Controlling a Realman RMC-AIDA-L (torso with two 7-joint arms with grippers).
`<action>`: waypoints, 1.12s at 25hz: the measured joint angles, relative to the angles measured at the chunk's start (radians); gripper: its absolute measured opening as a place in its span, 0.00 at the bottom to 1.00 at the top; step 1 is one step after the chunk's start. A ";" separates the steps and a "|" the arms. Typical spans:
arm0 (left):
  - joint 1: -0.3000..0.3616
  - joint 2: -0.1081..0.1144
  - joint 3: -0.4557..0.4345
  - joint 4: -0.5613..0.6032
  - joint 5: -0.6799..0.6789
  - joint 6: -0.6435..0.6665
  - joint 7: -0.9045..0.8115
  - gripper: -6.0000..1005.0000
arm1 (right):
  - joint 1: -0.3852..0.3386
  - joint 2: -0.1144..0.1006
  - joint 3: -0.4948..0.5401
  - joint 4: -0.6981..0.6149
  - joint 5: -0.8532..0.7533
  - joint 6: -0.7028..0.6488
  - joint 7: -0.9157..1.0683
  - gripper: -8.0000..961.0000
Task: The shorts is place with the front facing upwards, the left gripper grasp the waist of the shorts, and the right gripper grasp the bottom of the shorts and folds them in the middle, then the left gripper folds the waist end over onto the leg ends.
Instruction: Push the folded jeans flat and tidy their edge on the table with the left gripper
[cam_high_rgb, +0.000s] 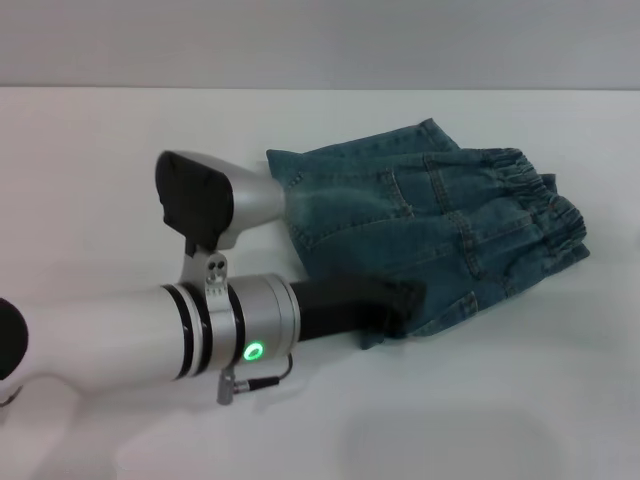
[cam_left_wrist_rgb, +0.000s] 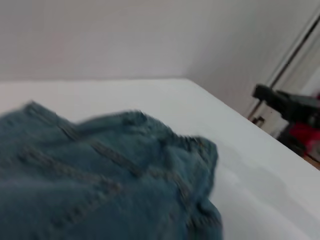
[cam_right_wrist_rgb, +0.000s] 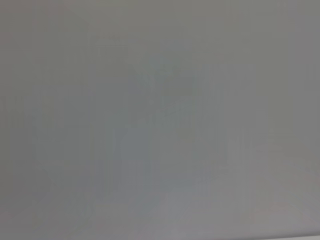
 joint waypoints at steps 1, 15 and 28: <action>-0.007 0.000 0.005 0.015 -0.015 -0.008 0.000 0.05 | 0.001 0.000 0.000 0.000 0.000 0.000 0.000 0.01; -0.163 -0.003 -0.005 0.272 -0.105 0.010 0.008 0.02 | -0.003 0.000 0.008 0.016 0.001 0.003 0.000 0.01; -0.240 -0.001 -0.082 0.377 -0.108 0.021 0.038 0.04 | -0.049 0.003 0.007 0.067 0.001 0.018 0.003 0.01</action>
